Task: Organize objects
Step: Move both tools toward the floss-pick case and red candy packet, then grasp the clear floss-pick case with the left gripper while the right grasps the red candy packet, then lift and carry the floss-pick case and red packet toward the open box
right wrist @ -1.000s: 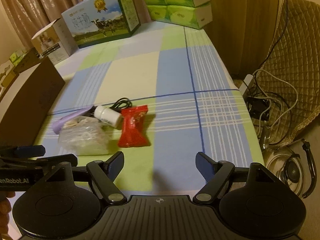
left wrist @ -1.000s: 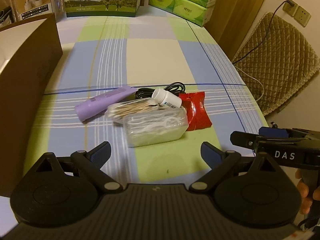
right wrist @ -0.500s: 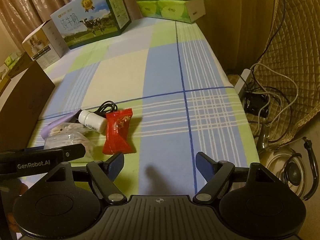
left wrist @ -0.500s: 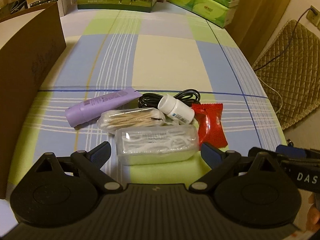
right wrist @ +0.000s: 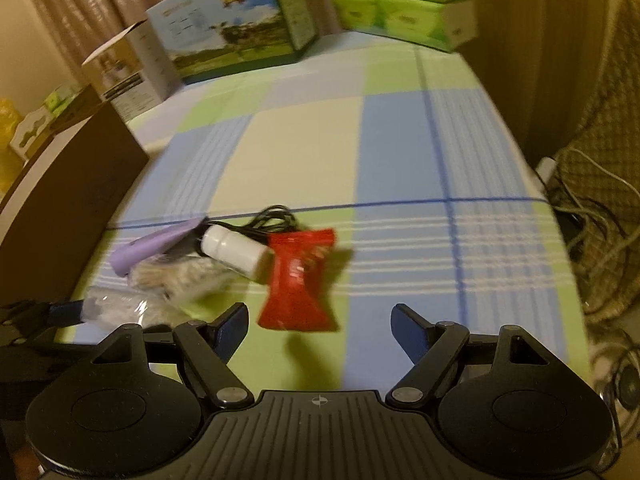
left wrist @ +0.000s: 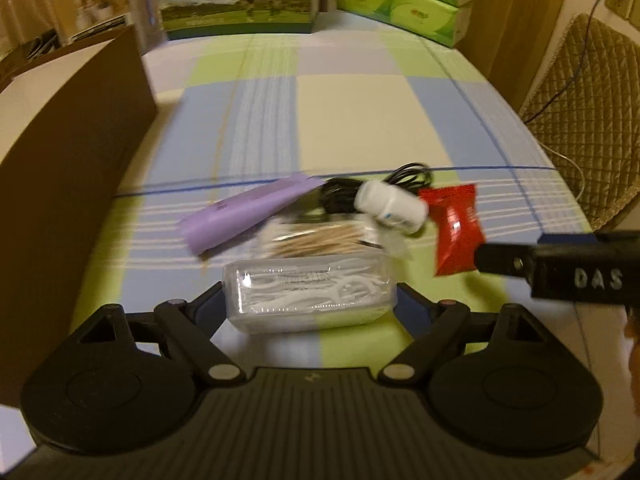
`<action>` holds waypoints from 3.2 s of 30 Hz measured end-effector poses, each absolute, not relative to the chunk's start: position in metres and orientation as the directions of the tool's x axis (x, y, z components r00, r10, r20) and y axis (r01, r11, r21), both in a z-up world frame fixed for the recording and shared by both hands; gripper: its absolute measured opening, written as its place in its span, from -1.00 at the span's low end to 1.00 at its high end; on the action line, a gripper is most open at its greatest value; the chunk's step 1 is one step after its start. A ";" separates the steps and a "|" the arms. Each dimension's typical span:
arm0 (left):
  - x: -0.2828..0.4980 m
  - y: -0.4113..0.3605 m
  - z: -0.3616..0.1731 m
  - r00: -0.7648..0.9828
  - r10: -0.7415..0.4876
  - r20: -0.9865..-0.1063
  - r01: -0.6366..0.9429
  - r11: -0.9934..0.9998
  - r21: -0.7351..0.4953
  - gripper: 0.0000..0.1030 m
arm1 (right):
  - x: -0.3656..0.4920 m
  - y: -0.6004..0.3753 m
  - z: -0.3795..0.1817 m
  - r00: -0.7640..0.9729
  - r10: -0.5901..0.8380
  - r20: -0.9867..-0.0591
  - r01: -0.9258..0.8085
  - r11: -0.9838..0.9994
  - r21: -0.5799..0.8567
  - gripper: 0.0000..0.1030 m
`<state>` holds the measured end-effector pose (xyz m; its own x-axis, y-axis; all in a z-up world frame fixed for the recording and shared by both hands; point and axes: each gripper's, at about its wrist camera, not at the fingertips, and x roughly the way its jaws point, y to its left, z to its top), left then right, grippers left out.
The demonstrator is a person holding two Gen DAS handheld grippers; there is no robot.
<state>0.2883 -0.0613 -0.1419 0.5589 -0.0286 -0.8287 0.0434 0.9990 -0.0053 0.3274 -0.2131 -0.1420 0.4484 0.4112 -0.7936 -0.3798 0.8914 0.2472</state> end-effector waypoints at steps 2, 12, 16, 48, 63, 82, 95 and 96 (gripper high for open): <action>0.284 -0.051 -0.141 0.558 -0.010 -0.830 0.021 1.000 0.002 0.65 | 0.331 -0.204 -0.146 0.444 0.416 -0.794 -0.396 0.886 0.242 0.30; 0.274 -0.004 -0.139 0.553 0.082 -0.829 -0.098 0.995 0.033 0.65 | 0.343 -0.185 -0.161 0.447 0.392 -0.804 -0.426 0.884 0.195 -0.31; 0.269 0.007 -0.138 0.550 0.091 -0.830 -0.111 0.993 0.035 0.65 | 0.339 -0.189 -0.161 0.440 0.397 -0.805 -0.436 0.879 0.195 -0.43; 0.196 0.022 -0.132 0.528 0.031 -0.848 -0.018 1.000 0.026 0.64 | 0.223 -0.182 -0.149 0.302 0.437 -0.847 -0.513 0.824 0.242 -0.44; 0.167 0.046 -0.065 0.624 -0.076 -0.778 0.068 0.997 -0.043 0.64 | 0.205 -0.129 -0.100 0.303 0.545 -0.782 -0.577 0.758 0.305 -0.44; 0.158 0.155 0.010 0.730 -0.042 -0.682 0.008 0.999 -0.053 0.64 | 0.196 -0.001 -0.038 0.281 0.720 -0.635 -0.709 0.601 0.368 -0.44; 0.215 0.233 0.003 0.730 0.038 -0.682 -0.042 0.999 0.011 0.64 | 0.234 0.087 -0.040 0.319 0.698 -0.641 -0.723 0.617 0.312 -0.44; 0.221 0.237 0.001 0.728 0.039 -0.685 -0.040 0.999 0.014 0.64 | 0.238 0.091 -0.043 0.322 0.691 -0.647 -0.720 0.622 0.307 -0.44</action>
